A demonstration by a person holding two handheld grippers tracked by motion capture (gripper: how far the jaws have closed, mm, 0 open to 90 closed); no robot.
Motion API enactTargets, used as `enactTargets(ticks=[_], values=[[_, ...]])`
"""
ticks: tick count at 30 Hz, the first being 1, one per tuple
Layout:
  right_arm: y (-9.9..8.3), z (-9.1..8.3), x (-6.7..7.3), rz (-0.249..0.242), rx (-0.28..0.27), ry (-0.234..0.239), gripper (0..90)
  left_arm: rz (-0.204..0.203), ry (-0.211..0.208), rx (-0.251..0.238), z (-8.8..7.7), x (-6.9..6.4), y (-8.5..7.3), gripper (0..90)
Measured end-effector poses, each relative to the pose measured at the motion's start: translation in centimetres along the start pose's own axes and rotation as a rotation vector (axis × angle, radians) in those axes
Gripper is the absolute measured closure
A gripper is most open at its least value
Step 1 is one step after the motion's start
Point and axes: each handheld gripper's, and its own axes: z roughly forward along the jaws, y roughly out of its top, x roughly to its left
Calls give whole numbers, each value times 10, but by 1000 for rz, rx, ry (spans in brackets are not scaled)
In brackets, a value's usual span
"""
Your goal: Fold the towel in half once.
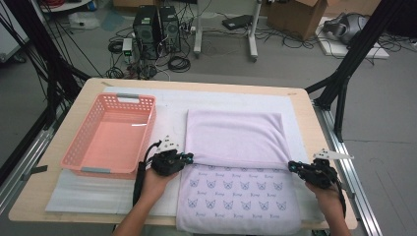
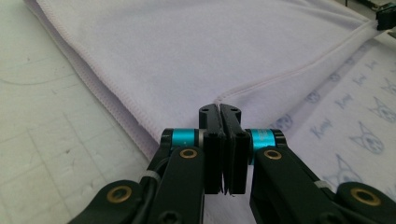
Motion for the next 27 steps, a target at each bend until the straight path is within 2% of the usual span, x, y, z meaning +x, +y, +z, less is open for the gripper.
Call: enactTargets(ticks=[6, 10, 19, 23, 27], values=[[-9, -13, 14, -34, -7, 10, 838, 36, 1, -40, -14, -11, -15, 880], [-12, -19, 17, -43, -19, 5, 839, 47, -10, -66, -21, -15, -19, 881], [-16, -38, 26, -71, -60, 28, 841, 39, -43, -129, -46, -28, -20, 880], [-20, -43, 31, -87, -61, 31, 840, 33, -55, -134, -52, -34, -25, 879], [-26, -50, 36, -87, -57, 35, 841, 26, -49, -140, -56, -43, -30, 879]])
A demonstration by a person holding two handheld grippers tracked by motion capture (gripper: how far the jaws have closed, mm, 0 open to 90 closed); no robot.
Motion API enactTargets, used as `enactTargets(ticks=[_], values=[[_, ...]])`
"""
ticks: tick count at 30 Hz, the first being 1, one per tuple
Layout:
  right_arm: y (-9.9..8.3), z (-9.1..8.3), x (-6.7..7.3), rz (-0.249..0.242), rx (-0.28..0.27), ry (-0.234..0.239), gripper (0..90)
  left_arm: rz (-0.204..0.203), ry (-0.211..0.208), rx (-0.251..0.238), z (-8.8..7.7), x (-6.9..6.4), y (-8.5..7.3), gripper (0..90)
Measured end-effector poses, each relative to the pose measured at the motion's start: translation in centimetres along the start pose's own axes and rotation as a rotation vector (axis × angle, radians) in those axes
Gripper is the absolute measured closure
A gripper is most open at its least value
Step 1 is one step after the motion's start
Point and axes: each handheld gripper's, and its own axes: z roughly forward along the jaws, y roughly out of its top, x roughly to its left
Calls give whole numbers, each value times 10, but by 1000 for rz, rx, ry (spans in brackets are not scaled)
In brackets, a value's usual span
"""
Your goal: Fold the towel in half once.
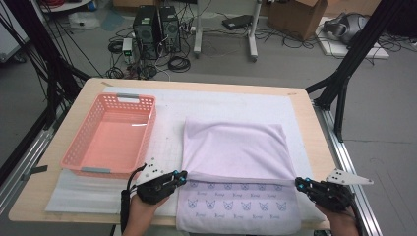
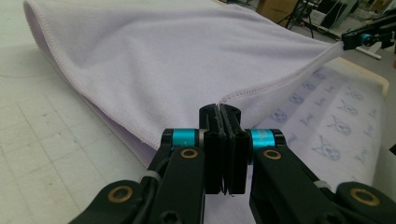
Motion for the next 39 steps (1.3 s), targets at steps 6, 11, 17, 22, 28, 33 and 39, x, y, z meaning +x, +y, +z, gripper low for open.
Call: enactTargets(ticks=[6, 11, 17, 22, 28, 33, 39], values=[[-11, -15, 13, -7, 4, 8, 840, -6, -9, 1, -15, -16, -8, 878], [-20, -25, 25, -15, 21, 25, 841, -16, -28, 8, -29, -28, -17, 878], [-29, -36, 36, 6, 65, 46, 840, -25, -59, 47, -41, -37, -30, 869], [-26, -34, 35, 68, 28, 47, 614, -84, -20, 4, -35, -22, -25, 498], [-12, -14, 20, 85, -12, -93, 609, -102, 92, 29, -7, 6, -11, 427], [1, 17, 7, 80, 25, -178, 635, -135, 150, 89, 21, 32, 1, 430], [6, 50, -6, 85, 89, -207, 723, -158, 156, 201, 47, 40, 3, 466]])
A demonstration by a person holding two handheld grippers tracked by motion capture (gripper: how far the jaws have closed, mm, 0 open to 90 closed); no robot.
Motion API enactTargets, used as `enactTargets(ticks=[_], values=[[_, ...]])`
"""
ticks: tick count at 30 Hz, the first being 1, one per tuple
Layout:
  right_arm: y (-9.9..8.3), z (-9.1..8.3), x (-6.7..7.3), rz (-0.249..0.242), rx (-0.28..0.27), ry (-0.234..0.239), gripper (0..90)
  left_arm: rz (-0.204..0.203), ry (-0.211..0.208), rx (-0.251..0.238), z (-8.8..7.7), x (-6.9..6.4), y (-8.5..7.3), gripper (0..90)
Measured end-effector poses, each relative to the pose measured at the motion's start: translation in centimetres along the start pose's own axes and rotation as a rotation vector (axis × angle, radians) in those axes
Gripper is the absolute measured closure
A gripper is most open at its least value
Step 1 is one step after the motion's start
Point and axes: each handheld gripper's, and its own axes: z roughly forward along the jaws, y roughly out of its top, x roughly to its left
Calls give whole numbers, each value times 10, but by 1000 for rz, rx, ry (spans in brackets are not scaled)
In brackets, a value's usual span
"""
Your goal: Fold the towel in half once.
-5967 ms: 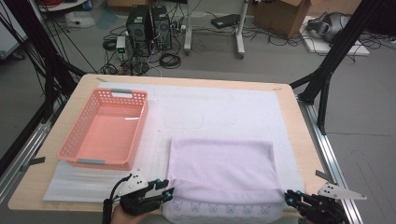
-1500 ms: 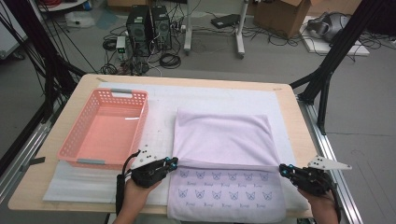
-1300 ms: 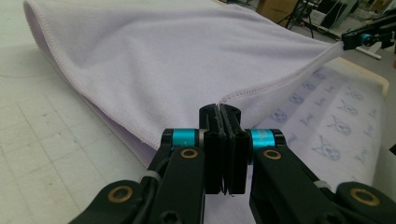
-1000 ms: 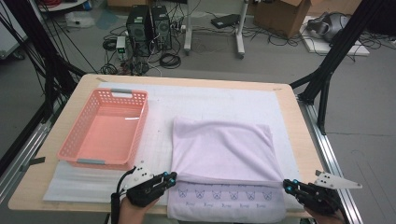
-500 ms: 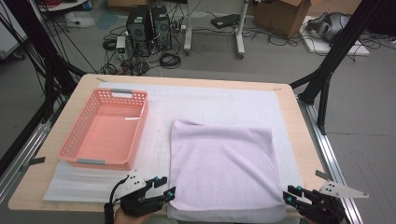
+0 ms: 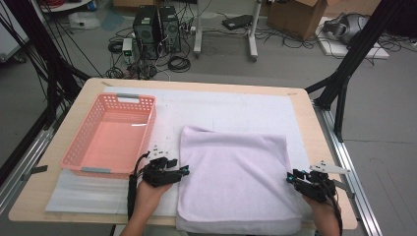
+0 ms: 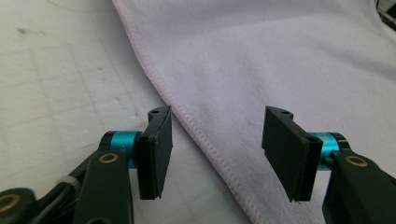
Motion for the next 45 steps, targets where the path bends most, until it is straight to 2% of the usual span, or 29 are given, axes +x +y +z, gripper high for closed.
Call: enactTargets(ticks=[1, 2, 4, 7, 9, 11, 14, 15, 17, 22, 25, 26, 27, 28, 29, 31, 33, 35, 39, 41, 42, 43, 45], values=[[0, 3, 0, -1, 8, 2, 753, 15, 7, 3, 0, -2, 0, 516], [-1, 5, 0, -1, 8, 11, 819, 30, 16, 13, 1, -5, -1, 659], [-2, 3, 0, -1, 5, 19, 853, 61, 26, 8, -1, -9, -1, 836], [-3, -7, 0, 19, -20, 33, 860, 50, 5, -36, -10, -14, -3, 850], [-5, -19, 0, 34, -40, 50, 859, 45, -26, -67, -21, -17, -6, 849], [-9, -29, 1, 39, -55, 58, 859, 60, -40, -91, -30, -21, -9, 846], [-15, -42, 4, 31, -53, 66, 859, 62, -58, -106, -43, -23, -15, 840], [-18, -47, 6, 34, -49, 72, 859, 51, -72, -113, -47, -23, -17, 839], [-23, -55, 8, 31, -49, 87, 859, 41, -96, -109, -53, -24, -22, 839], [-36, -74, 16, 33, -26, 115, 859, 66, -151, -74, -65, -34, -36, 845], [-44, -81, 18, 54, -3, 129, 859, 71, -175, -51, -67, -36, -42, 840], [-45, -81, 18, 58, 7, 130, 852, 69, -177, -51, -66, -35, -42, 824], [-46, -81, 19, 59, 19, 127, 821, 68, -174, -53, -65, -34, -41, 761], [-45, -80, 20, 63, 18, 112, 740, 55, -157, -64, -63, -32, -40, 649], [-44, -80, 19, 76, 0, 103, 668, 42, -148, -73, -62, -30, -37, 564], [-36, -80, 15, 90, -43, 94, 647, 45, -127, -106, -59, -27, -30, 517], [-25, -74, 11, 73, -74, 71, 636, 38, -105, -125, -54, -22, -23, 486], [-11, -61, 6, 58, -80, 45, 625, 28, -87, -133, -46, -14, -14, 473], [21, -15, -4, 42, -51, 14, 606, 10, -63, -131, -27, -3, -3, 473], [35, 10, -8, 33, -23, -15, 617, -13, -68, -135, -20, -1, -1, 471], [40, 21, -10, 28, -6, -28, 626, -7, -71, -132, -17, 0, 0, 471], [44, 31, -13, 37, 8, -24, 652, 0, -76, -128, -14, 0, 0, 472], [47, 45, -18, 20, 48, -67, 802, 7, -80, -118, -9, 0, 0, 470]])
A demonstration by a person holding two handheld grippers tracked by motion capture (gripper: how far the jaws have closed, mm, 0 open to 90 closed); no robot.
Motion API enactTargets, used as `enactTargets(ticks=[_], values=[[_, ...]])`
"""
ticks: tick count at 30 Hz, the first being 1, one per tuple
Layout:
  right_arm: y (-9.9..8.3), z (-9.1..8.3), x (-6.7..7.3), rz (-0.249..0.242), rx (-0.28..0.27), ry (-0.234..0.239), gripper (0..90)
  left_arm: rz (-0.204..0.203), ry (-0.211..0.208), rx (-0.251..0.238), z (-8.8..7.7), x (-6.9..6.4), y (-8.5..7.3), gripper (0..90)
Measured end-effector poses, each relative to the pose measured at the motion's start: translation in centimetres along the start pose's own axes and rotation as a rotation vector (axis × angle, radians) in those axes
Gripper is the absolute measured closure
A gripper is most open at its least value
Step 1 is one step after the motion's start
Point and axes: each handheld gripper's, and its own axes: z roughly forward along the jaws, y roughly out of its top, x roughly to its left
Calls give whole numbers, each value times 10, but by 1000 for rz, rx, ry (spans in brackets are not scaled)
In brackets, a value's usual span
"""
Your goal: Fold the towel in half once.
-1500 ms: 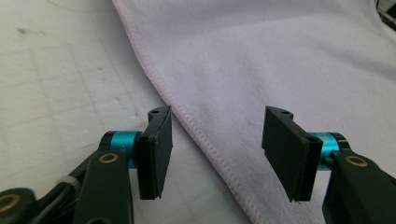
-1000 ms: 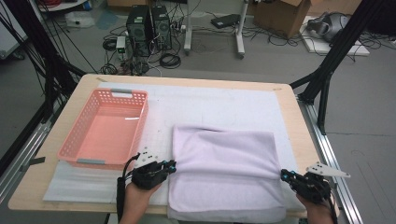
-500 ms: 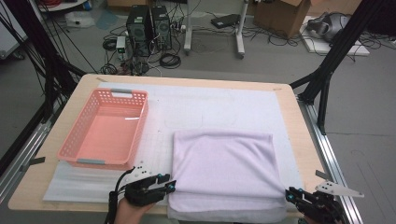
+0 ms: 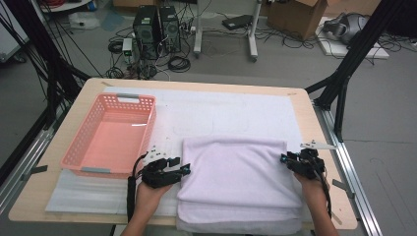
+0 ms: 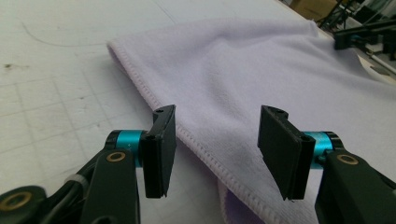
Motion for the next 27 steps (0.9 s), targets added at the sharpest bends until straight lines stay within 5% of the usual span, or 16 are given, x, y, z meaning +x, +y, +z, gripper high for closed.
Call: enactTargets(ticks=[3, 5, 9, 11, 17, 21, 27], values=[[-1, 0, -5, -36, 21, -70, 846, 17, 8, -7, 3, 3, 2, 455], [-6, -5, -6, -13, 15, -97, 820, 20, 6, -19, 5, 7, 6, 444], [-15, -13, -12, 45, -48, -23, 589, 20, 7, -37, 10, 14, 14, 429], [-13, -17, -16, 58, -80, -11, 551, 18, 20, -65, 14, 17, 18, 426], [11, -10, -32, 44, -97, 17, 488, 9, 53, -7, 37, 29, 43, 421], [25, 4, -36, 0, -59, 21, 465, 3, 91, 21, 56, 40, 54, 421], [27, 26, -47, 31, -49, 80, 445, -39, 112, 64, 78, 59, 56, 413]])
